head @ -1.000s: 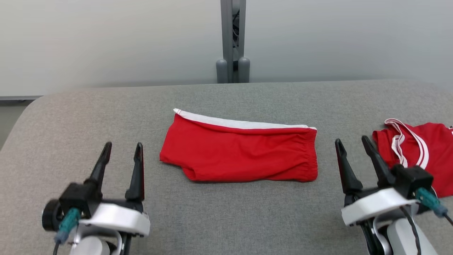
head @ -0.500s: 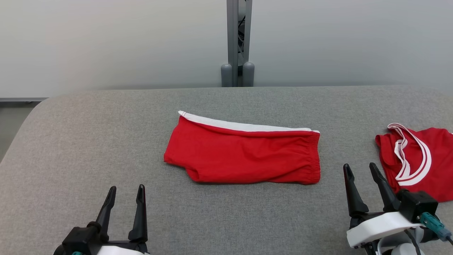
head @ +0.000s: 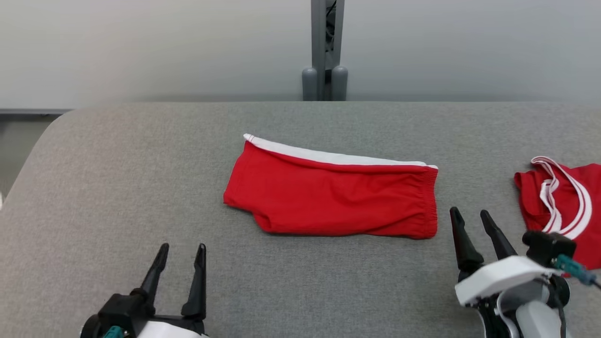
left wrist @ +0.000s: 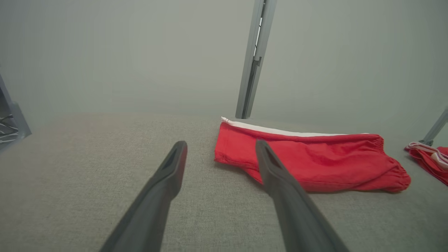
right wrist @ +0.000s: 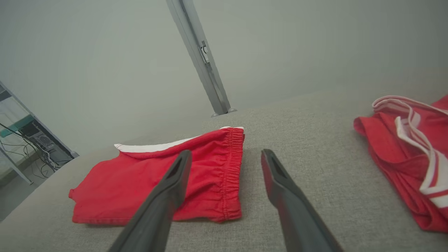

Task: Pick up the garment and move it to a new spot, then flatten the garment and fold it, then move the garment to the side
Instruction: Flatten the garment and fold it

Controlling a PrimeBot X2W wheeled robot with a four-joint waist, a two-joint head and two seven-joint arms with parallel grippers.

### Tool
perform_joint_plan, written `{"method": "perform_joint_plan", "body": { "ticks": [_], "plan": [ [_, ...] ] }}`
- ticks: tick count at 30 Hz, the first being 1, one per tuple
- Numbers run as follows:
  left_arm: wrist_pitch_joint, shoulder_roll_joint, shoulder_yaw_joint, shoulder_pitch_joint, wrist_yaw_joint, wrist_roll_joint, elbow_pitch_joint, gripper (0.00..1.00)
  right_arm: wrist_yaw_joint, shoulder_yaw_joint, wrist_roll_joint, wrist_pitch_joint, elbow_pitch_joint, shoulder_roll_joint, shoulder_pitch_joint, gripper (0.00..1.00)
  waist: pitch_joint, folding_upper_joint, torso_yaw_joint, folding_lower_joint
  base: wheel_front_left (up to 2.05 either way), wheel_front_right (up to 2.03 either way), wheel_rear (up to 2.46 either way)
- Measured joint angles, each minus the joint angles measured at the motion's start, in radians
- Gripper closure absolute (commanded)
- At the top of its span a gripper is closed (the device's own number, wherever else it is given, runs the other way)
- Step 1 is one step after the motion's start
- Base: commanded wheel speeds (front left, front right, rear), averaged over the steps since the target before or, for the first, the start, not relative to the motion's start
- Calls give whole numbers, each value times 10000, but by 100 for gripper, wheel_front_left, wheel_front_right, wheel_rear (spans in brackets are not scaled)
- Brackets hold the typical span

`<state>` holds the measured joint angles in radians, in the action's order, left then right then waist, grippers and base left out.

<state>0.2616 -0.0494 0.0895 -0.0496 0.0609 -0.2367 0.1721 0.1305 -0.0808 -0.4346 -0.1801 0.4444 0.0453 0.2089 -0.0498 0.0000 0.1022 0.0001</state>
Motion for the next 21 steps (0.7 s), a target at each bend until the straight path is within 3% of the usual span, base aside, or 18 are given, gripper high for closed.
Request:
{"method": "perform_joint_plan", "body": {
  "ticks": [9, 21],
  "plan": [
    [0, 2, 541, 329, 35, -6, 359, 0, 0, 17, -2000, 1080, 2293, 25, 1742, 0, -517, 0, 659, -1, 0, 0, 0],
    [0, 0, 629, 423, 25, 82, 376, 0, 0, 228, -2571, 445, 5442, 27, 3142, 0, -848, 0, 1467, -1, 0, 0, 0]
  ]
}}
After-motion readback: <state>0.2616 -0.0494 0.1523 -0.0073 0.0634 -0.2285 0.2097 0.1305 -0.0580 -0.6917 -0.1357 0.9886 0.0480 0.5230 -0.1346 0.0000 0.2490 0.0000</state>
